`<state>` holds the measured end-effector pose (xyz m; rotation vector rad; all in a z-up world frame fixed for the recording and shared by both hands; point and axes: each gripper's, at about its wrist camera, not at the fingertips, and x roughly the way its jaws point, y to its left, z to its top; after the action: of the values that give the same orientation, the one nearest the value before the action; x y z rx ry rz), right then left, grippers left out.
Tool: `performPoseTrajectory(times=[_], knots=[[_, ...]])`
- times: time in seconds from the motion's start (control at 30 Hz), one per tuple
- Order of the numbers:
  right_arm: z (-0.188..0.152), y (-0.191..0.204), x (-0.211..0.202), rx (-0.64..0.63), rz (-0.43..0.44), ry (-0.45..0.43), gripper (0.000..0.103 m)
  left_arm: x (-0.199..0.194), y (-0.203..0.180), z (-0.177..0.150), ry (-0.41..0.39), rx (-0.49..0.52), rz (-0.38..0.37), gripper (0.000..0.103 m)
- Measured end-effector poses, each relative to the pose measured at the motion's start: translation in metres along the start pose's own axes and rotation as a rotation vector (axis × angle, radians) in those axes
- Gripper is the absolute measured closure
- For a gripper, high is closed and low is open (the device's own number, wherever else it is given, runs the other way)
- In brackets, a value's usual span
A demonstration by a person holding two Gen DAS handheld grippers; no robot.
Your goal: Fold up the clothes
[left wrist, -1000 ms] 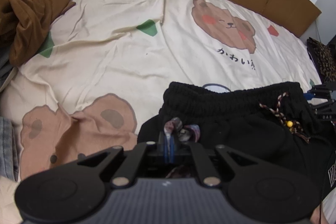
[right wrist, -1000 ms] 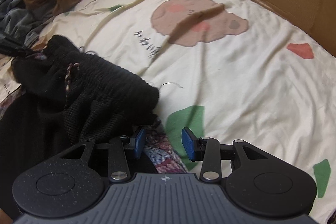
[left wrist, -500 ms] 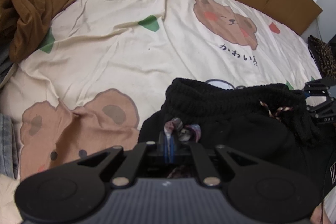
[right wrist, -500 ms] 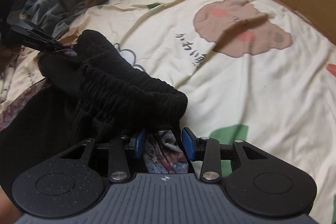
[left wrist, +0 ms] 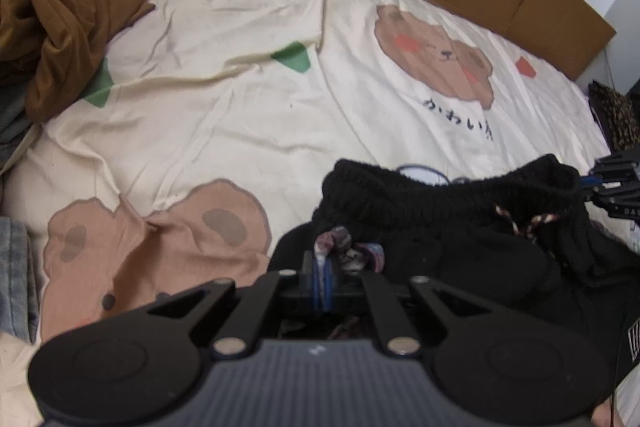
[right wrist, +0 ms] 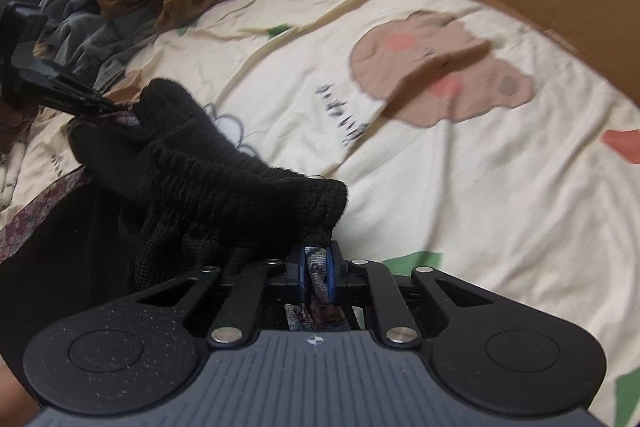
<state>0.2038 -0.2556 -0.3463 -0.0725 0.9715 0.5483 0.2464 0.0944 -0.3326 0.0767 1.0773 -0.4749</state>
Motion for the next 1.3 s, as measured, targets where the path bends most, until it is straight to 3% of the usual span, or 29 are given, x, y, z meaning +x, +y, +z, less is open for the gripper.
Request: performPoseTrajectory(times=[0.63,0.77,0.97,1.03,1.07,1.13,1.3], knots=[[0.01,-0.049,-0.038,0.069,-0.3,-0.09,0.097,0.001,-0.014,0.048,-0.199,0.009,-0.039,0.101],[0.013,-0.059,-0.033,0.061,-0.334,-0.088,0.097,0.019,-0.019,0.056,-0.192,0.027,-0.045,0.101],[0.003,-0.079,-0.005,0.099,-0.288,-0.025,0.093,0.051,-0.015,0.055,-0.092,0.023,-0.026,0.099],[0.001,-0.083,-0.003,0.126,-0.287,-0.017,0.085,0.056,-0.014,0.054,-0.063,0.026,-0.011,0.093],[0.0,-0.084,-0.005,0.142,-0.284,-0.022,0.072,0.053,-0.011,0.054,-0.065,0.014,-0.015,0.09],[-0.001,-0.089,-0.011,0.164,-0.27,-0.035,0.061,0.046,-0.007,0.055,-0.082,-0.002,-0.028,0.083],[0.0,-0.107,-0.023,0.238,-0.241,-0.062,0.058,0.036,-0.003,0.063,-0.111,-0.02,-0.074,0.055]])
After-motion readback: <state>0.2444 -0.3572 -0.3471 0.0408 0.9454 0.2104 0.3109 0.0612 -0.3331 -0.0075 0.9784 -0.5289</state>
